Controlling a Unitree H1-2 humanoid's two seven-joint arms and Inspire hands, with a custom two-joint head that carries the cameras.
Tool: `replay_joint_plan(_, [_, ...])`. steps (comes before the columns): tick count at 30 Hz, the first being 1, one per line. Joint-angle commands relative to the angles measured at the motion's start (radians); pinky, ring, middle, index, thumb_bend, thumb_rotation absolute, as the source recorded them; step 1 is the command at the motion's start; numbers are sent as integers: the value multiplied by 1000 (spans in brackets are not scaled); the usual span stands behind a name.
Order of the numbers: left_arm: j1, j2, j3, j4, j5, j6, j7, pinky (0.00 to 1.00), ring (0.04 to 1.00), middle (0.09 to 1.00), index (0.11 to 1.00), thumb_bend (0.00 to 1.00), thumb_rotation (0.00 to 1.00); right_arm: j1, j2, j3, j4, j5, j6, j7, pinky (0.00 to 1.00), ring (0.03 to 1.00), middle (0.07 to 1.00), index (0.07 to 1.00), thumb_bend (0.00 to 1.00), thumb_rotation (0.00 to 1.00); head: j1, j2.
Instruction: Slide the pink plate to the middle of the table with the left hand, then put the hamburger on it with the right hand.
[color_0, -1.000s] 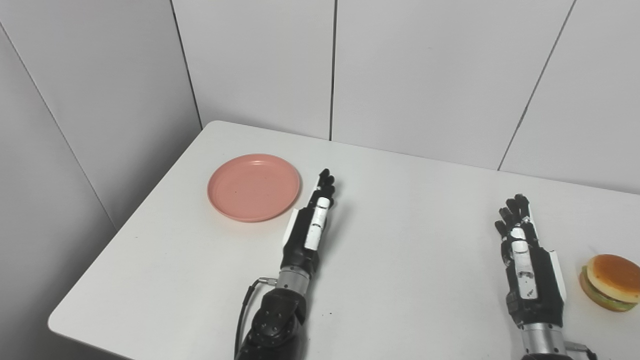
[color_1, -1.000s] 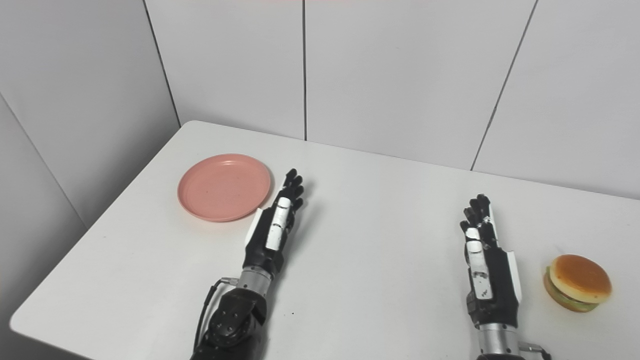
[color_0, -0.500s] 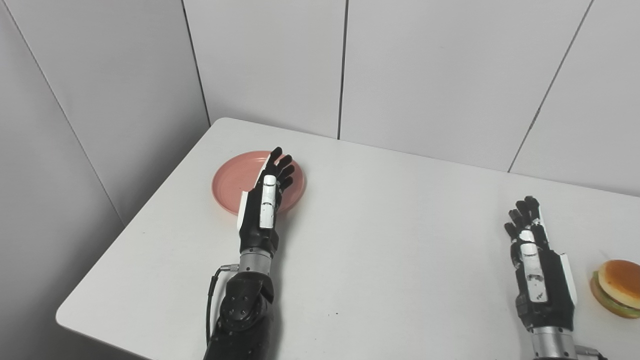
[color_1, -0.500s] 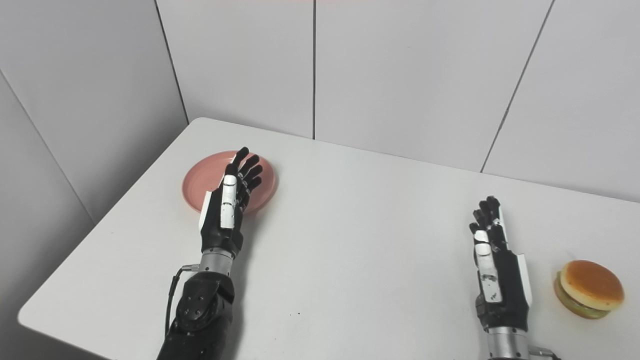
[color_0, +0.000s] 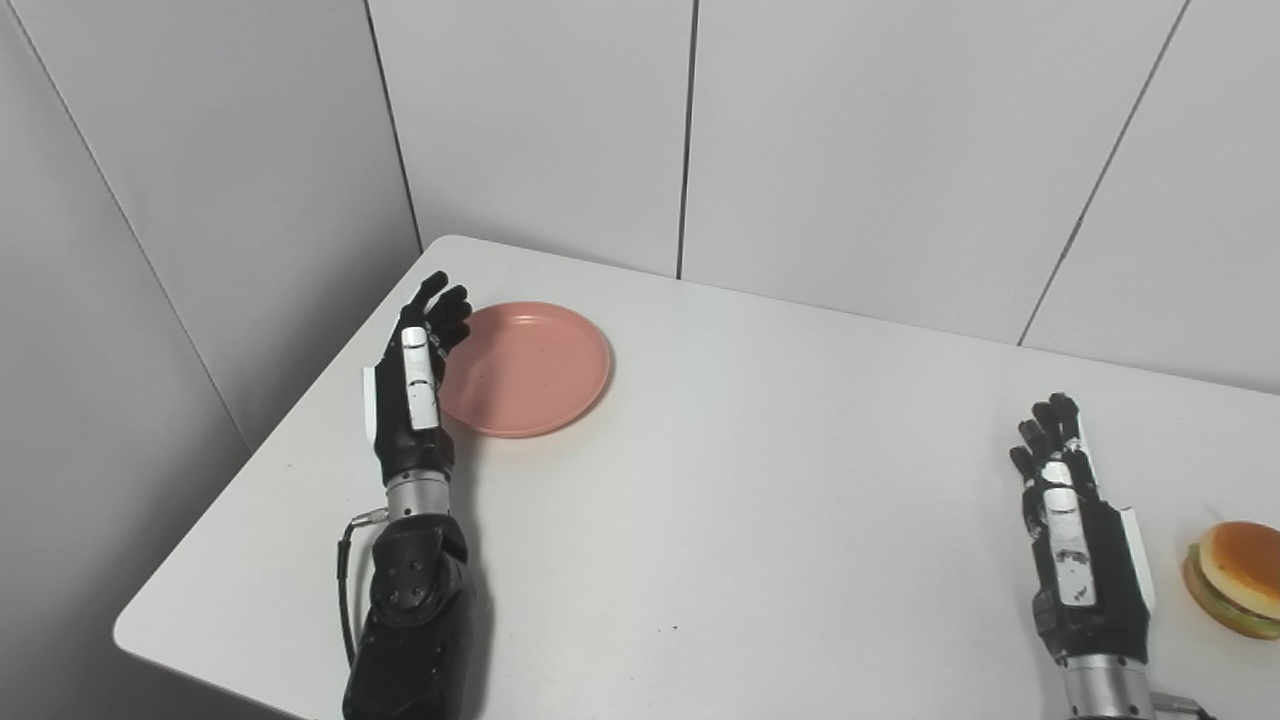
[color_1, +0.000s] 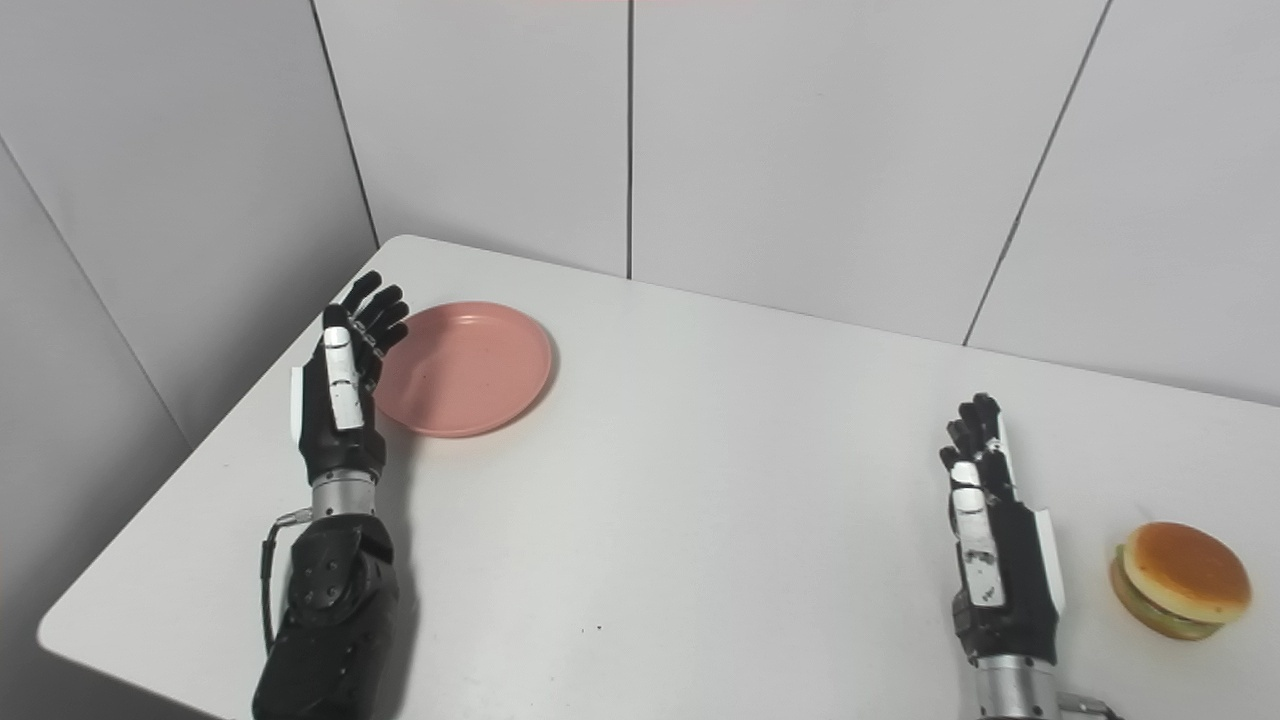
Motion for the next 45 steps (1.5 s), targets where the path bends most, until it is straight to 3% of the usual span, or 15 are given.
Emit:
replay_joint_plan(1, [-38,25,16,-7,-11,-55,19,810,781,762,728,729,1000,90,-10,-7,92,-2,-14,6,1000,1000,1000,1000,557,868,0,2])
replay_joint_plan(10, [-61,69,72,71,-27,-91,70,812,797,785,763,713,1000,90,-12,-6,97,-4,-17,11,1000,1000,1000,1000,550,870,1,0])
replay_joint_plan(17, [-83,110,100,185,-57,-112,62,809,803,793,778,700,1000,97,-12,-5,84,-1,-7,15,1000,1000,1000,1000,556,862,0,3])
replay_joint_plan(25, [-98,132,77,272,-71,-99,43,876,853,842,823,702,1000,101,-17,0,79,-2,-8,21,1000,1000,1000,1000,575,871,-8,9])
replay_joint_plan(29, [-104,135,58,289,-88,-74,17,928,895,886,865,694,1000,100,-16,-1,82,-6,-14,16,1000,1000,1000,1000,586,870,-9,12])
replay_joint_plan(37, [-110,128,30,283,-99,-13,3,913,893,872,849,632,1000,102,-12,-2,77,-4,-17,14,1000,1000,1000,1000,567,864,-11,14])
replay_joint_plan(45, [-76,116,-50,196,-63,127,-5,894,896,893,879,681,1000,104,-8,-3,65,-3,-10,11,1000,1000,1000,1000,560,860,-12,14])
